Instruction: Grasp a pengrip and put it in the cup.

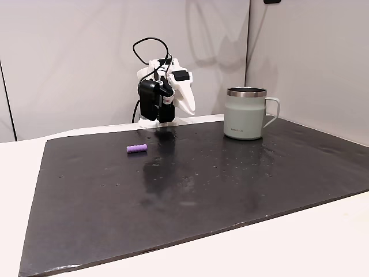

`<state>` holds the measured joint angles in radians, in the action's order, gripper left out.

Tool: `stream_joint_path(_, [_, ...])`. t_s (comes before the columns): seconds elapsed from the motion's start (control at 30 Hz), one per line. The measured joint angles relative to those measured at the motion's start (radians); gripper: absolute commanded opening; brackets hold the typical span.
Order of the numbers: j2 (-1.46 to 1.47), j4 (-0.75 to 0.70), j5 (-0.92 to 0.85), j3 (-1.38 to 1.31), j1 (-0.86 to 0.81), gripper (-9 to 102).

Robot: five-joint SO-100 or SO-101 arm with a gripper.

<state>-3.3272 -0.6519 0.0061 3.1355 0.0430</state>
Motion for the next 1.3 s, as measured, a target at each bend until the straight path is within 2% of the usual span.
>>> stream_joint_path(0.57, [0.000,-0.002,-0.003,-0.008,0.026,0])
stream_joint_path(0.7, [0.002,-0.074,-0.003,-0.083,0.011,0])
stream_joint_path(0.8, [0.097,-0.163,-0.003,-0.239,0.011,0])
stream_joint_path(1.0, [0.506,-0.356,-0.041,-0.696,-0.123,1])
stream_joint_path(1.1, [0.712,-0.463,-0.101,-0.900,-0.222,8])
stream_joint_path(1.3, [1.083,-0.647,-0.181,-1.258,-0.419,16])
